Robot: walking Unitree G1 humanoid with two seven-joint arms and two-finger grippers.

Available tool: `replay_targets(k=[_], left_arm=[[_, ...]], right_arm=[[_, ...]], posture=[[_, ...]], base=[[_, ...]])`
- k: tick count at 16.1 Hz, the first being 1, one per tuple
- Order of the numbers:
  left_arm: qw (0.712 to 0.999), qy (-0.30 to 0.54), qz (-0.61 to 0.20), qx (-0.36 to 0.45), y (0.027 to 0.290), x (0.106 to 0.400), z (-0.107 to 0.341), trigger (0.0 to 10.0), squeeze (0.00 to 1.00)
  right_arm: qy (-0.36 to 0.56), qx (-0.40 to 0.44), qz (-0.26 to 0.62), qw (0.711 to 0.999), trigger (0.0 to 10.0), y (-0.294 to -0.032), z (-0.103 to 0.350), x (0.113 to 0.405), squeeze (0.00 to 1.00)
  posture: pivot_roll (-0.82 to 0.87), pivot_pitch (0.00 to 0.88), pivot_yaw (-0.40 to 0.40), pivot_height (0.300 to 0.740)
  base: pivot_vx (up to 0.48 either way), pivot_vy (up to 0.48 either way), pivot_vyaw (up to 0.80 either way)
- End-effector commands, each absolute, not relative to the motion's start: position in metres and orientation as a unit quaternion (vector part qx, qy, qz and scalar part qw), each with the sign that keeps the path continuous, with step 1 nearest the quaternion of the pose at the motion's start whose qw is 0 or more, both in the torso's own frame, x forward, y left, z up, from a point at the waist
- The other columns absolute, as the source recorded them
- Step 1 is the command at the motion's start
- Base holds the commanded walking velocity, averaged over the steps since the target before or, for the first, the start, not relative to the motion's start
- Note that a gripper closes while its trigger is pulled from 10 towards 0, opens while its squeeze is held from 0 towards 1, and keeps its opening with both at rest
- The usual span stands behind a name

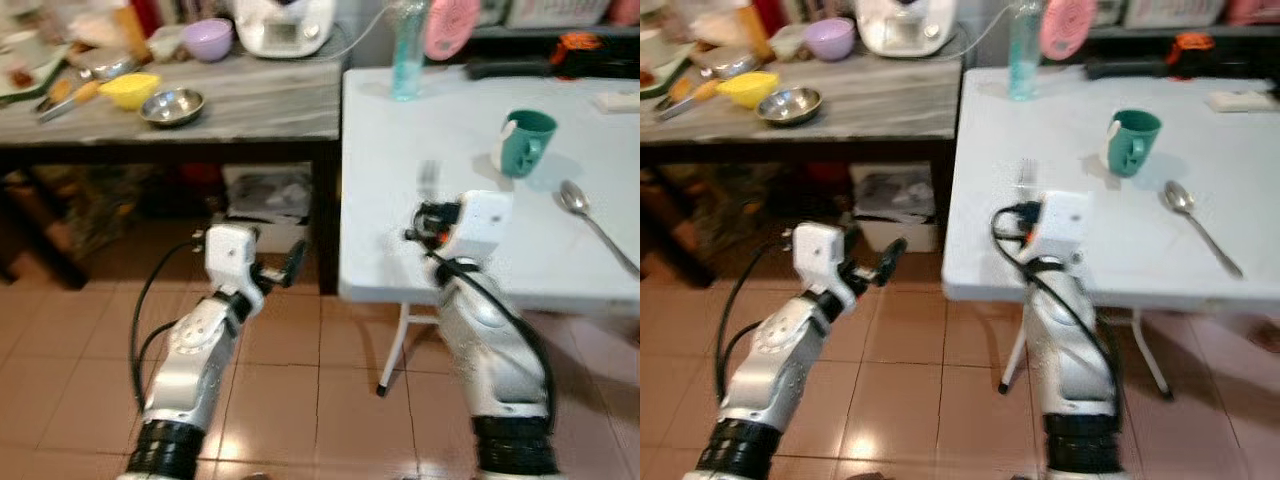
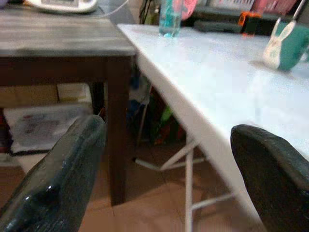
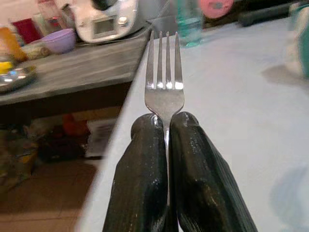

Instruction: Setting the table

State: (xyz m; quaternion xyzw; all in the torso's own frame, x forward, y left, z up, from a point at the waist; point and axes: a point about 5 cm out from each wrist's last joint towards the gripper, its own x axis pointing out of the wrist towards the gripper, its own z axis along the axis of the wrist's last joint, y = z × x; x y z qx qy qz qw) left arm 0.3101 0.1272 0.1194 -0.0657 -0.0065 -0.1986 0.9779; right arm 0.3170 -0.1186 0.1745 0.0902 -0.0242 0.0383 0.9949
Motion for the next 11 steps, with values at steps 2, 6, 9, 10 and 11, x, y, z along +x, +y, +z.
replay_targets(k=[2, 6, 9, 10, 11], left_arm=[[0.978, -0.013, -0.200, -0.062, 0.1266, 0.3114, 0.1224, 10.0, 0.00], [0.978, -0.014, -0.200, -0.061, 0.1241, 0.3105, 0.1223, 10.0, 0.00], [0.978, -0.014, -0.201, -0.061, 0.1208, 0.3098, 0.1217, 10.0, 0.00], [0.977, -0.014, -0.202, -0.061, 0.1195, 0.3099, 0.1217, 10.0, 0.00], [0.977, -0.014, -0.202, -0.061, 0.1189, 0.3096, 0.1215, 10.0, 0.00]], right_arm=[[-0.035, 0.089, 0.039, 0.995, 10.0, -0.1200, 0.1792, 0.3179, 0.00], [-0.042, 0.086, 0.040, 0.995, 10.0, -0.1195, 0.1802, 0.3181, 0.00], [-0.045, 0.077, 0.039, 0.995, 10.0, -0.1200, 0.1809, 0.3189, 0.00], [-0.045, 0.076, 0.040, 0.995, 10.0, -0.1202, 0.1808, 0.3192, 0.00], [-0.044, 0.075, 0.039, 0.995, 10.0, -0.1200, 0.1804, 0.3189, 0.00]], posture=[[-0.04, 0.101, 0.088, 0.740], [-0.04, 0.101, 0.087, 0.740], [-0.04, 0.100, 0.089, 0.740], [-0.04, 0.100, 0.089, 0.740], [-0.04, 0.098, 0.090, 0.740]], base=[[0.000, 0.458, -0.68], [0.000, 0.462, -0.15], [0.000, 0.480, 0.00], [0.000, 0.480, 0.00], [0.000, 0.480, 0.00]])
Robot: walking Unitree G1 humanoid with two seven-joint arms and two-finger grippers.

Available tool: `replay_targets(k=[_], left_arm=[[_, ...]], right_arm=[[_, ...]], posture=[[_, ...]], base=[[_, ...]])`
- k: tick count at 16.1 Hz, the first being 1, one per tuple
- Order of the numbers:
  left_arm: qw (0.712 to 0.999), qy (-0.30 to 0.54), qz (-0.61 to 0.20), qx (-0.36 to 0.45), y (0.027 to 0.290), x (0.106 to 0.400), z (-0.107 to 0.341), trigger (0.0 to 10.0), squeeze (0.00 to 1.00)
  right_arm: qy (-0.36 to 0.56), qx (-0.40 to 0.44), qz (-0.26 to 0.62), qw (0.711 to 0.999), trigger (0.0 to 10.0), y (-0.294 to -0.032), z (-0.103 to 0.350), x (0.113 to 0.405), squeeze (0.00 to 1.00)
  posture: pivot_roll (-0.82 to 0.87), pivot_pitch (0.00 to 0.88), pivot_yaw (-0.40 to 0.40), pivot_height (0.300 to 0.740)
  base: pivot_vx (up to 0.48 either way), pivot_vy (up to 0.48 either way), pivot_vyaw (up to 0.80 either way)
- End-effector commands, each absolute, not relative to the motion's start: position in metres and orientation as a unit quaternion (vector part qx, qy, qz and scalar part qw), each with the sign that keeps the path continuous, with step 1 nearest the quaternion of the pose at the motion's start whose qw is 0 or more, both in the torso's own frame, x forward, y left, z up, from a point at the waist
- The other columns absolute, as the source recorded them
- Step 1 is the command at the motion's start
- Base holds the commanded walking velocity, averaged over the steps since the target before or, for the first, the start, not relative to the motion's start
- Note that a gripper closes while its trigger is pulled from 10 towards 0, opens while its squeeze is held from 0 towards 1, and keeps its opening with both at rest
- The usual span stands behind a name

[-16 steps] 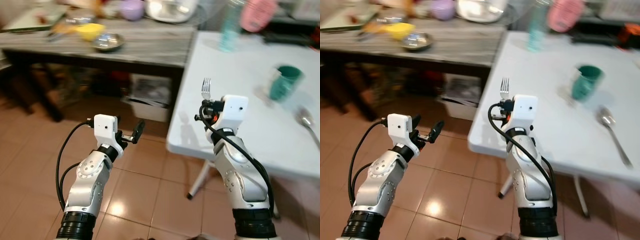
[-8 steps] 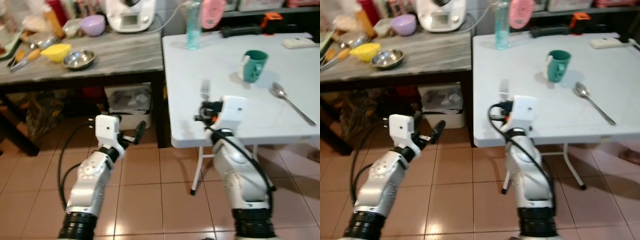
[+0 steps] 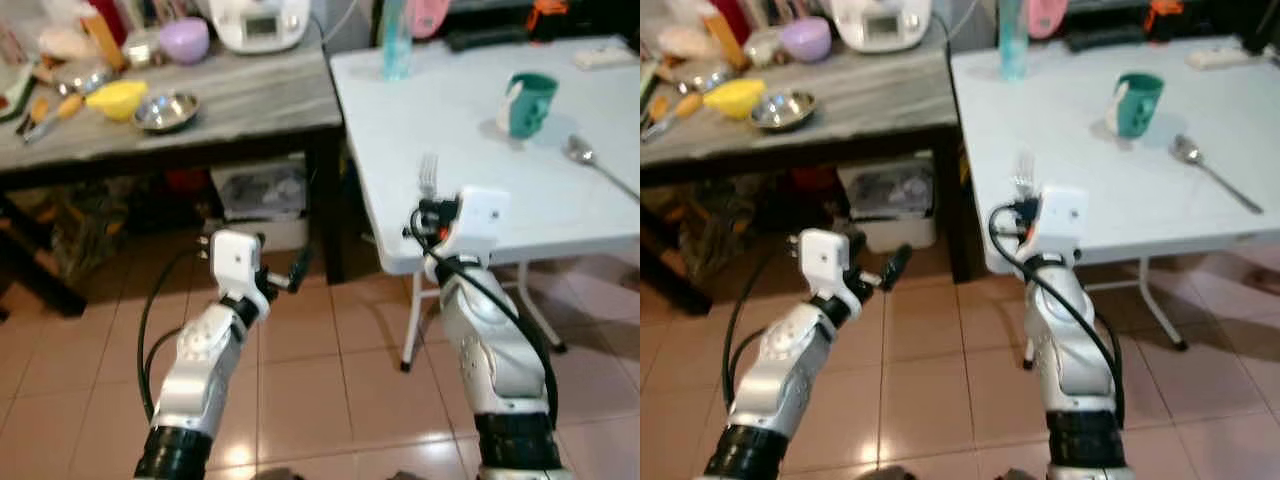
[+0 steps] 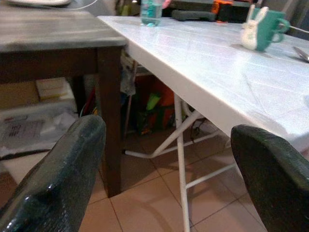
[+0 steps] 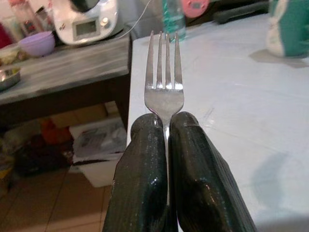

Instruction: Setting the table

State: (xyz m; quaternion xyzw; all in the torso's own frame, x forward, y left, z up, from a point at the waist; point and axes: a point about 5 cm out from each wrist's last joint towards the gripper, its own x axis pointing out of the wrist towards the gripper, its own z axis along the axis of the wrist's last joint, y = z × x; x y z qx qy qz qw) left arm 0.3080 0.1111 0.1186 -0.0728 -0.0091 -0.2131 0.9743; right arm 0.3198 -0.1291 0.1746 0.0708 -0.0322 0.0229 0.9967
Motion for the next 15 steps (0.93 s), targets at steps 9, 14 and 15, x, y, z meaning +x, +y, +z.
replay_targets(k=[9, 14, 15], left_arm=[[0.979, -0.011, -0.195, -0.056, 0.1154, 0.3095, 0.1193, 10.0, 0.00], [0.978, -0.018, -0.199, -0.052, 0.1124, 0.3092, 0.1200, 10.0, 0.00], [0.979, -0.019, -0.196, -0.051, 0.1127, 0.3095, 0.1203, 10.0, 0.00]], right_arm=[[-0.049, 0.069, 0.039, 0.996, 10.0, -0.1209, 0.1809, 0.3199, 0.00], [-0.047, 0.070, 0.043, 0.996, 10.0, -0.1197, 0.1796, 0.3198, 0.00], [-0.047, 0.069, 0.043, 0.996, 10.0, -0.1199, 0.1795, 0.3199, 0.00]], posture=[[-0.04, 0.099, 0.089, 0.740], [-0.05, 0.096, 0.088, 0.740], [-0.05, 0.096, 0.088, 0.740]], base=[[0.000, 0.461, 0.00], [0.000, 0.000, 0.31], [0.000, 0.000, 0.00]])
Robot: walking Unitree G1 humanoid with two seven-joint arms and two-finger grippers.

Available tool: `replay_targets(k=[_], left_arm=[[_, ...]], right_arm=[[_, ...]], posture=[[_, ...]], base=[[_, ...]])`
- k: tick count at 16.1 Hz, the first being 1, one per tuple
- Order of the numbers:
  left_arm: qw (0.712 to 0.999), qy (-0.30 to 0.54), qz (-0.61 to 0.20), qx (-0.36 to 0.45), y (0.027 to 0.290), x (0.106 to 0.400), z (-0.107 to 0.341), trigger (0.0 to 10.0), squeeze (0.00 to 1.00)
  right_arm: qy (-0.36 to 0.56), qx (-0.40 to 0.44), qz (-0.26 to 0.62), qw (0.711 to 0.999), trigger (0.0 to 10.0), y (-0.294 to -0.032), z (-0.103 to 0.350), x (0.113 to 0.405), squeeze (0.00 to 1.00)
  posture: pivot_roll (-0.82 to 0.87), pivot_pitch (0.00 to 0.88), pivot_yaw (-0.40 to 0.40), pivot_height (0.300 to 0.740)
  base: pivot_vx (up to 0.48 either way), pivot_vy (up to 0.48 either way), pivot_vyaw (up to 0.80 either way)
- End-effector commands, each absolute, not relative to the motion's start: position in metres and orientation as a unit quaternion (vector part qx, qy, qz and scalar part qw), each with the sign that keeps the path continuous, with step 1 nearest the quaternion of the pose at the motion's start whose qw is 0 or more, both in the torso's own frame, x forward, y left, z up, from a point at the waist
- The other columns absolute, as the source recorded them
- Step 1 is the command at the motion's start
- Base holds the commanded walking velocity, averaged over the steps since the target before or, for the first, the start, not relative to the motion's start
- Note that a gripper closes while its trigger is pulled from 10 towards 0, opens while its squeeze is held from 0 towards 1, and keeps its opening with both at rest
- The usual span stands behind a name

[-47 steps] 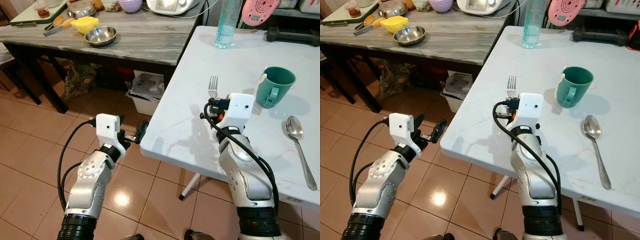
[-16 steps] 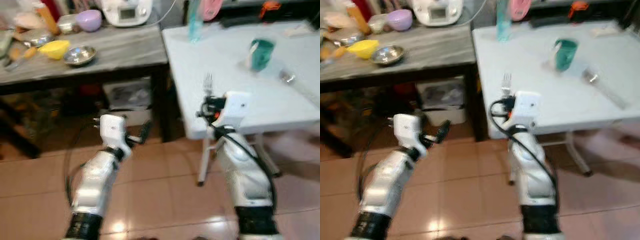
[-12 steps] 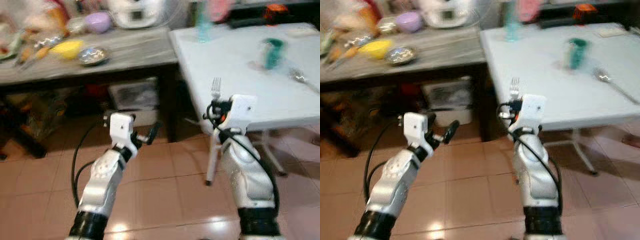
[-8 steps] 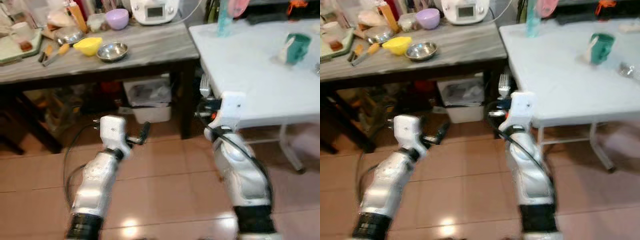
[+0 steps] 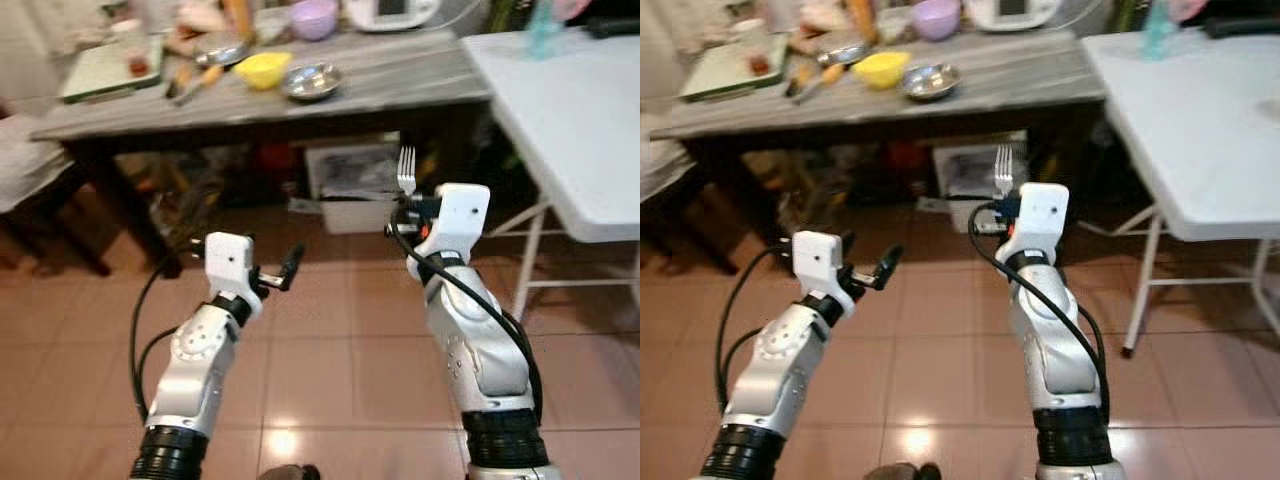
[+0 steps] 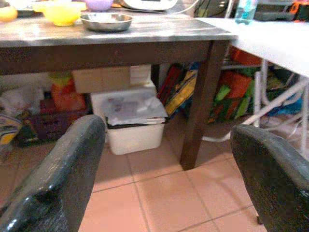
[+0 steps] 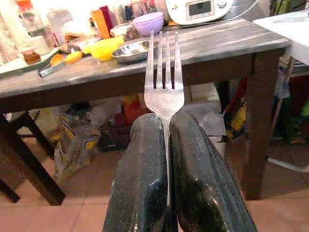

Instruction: Setting the table

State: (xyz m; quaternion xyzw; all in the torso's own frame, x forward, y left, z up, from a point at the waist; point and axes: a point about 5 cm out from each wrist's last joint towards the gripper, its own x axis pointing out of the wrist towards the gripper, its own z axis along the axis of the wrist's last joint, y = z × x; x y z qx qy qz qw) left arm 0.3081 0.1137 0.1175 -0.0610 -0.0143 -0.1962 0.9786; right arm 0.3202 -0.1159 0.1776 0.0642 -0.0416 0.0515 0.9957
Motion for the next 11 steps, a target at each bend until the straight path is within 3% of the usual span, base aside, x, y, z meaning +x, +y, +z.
replay_targets(k=[1, 4, 11], left_arm=[[0.980, -0.021, -0.194, -0.048, 0.1129, 0.3099, 0.1202, 10.0, 0.00], [0.979, -0.027, -0.198, -0.048, 0.1122, 0.3095, 0.1208, 10.0, 0.00], [0.978, -0.028, -0.202, -0.050, 0.1120, 0.3091, 0.1205, 10.0, 0.00]], right_arm=[[-0.047, 0.067, 0.043, 0.996, 10.0, -0.1203, 0.1792, 0.3199, 0.00], [-0.053, 0.058, 0.046, 0.996, 10.0, -0.1199, 0.1809, 0.3201, 0.00], [-0.052, 0.057, 0.050, 0.996, 10.0, -0.1183, 0.1807, 0.3214, 0.00]], posture=[[-0.05, 0.093, 0.086, 0.740], [-0.05, 0.088, 0.083, 0.740], [-0.04, 0.084, 0.083, 0.740]], base=[[0.000, 0.000, 0.00], [0.000, 0.000, 0.15], [0.321, 0.000, 0.44]])
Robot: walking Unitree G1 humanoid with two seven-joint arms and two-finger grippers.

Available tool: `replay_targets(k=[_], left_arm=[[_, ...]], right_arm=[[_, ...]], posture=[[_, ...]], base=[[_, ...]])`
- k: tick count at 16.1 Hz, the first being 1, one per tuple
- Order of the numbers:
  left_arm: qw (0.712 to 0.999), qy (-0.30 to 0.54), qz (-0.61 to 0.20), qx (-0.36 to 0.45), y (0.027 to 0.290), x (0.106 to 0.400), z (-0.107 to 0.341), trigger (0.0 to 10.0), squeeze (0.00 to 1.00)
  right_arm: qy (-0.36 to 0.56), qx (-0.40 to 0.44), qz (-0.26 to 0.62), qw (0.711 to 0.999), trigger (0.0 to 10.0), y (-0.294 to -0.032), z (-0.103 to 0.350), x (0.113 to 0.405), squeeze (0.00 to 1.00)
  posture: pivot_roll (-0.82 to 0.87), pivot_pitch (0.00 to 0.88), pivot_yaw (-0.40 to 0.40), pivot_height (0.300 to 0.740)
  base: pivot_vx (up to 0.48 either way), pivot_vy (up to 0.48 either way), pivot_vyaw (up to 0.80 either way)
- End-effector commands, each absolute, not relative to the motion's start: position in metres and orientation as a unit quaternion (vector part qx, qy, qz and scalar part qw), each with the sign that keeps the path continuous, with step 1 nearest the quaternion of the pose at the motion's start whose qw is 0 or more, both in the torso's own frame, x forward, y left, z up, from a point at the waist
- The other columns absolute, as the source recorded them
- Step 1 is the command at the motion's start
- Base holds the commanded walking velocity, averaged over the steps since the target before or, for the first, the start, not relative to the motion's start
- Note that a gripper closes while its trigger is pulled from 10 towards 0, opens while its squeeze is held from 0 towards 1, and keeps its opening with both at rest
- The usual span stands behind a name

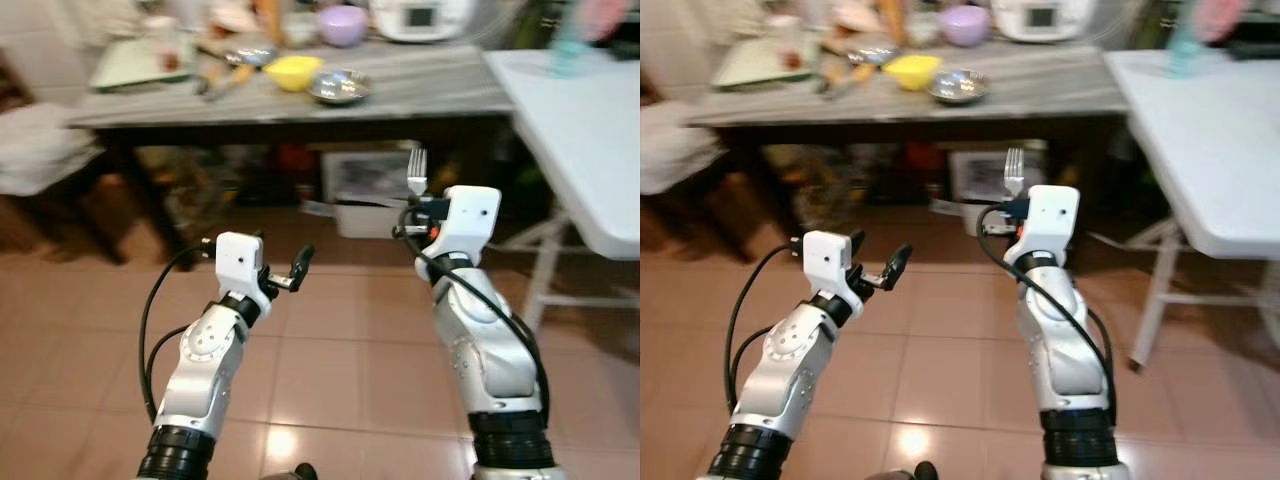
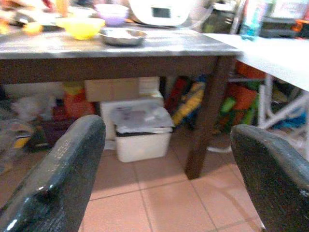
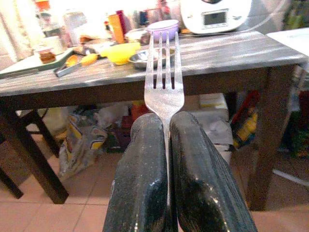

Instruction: Setting the table

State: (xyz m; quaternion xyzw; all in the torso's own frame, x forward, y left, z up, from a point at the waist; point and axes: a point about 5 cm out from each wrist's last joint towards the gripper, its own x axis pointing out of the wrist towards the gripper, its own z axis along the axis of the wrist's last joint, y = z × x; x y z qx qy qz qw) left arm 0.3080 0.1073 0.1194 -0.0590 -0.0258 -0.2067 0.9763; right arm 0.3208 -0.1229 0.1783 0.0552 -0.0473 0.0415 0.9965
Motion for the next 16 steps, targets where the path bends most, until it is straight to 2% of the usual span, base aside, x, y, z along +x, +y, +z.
replay_targets(k=[1, 4, 16], left_arm=[[0.978, -0.027, -0.202, -0.049, 0.1116, 0.3087, 0.1201, 10.0, 0.00], [0.977, -0.027, -0.206, -0.051, 0.1104, 0.3084, 0.1200, 10.0, 0.00], [0.973, -0.026, -0.221, -0.063, 0.1024, 0.3054, 0.1182, 10.0, 0.00]], right_arm=[[-0.052, 0.057, 0.050, 0.996, 10.0, -0.1180, 0.1804, 0.3213, 0.00], [-0.050, 0.058, 0.051, 0.996, 10.0, -0.1174, 0.1794, 0.3210, 0.00], [-0.045, 0.066, 0.052, 0.995, 10.0, -0.1183, 0.1774, 0.3205, 0.00]], posture=[[-0.04, 0.083, 0.084, 0.740], [-0.04, 0.083, 0.086, 0.740], [-0.05, 0.087, 0.080, 0.740]], base=[[0.371, 0.000, 0.44], [0.386, 0.000, 0.44], [0.396, 0.000, 0.00]])
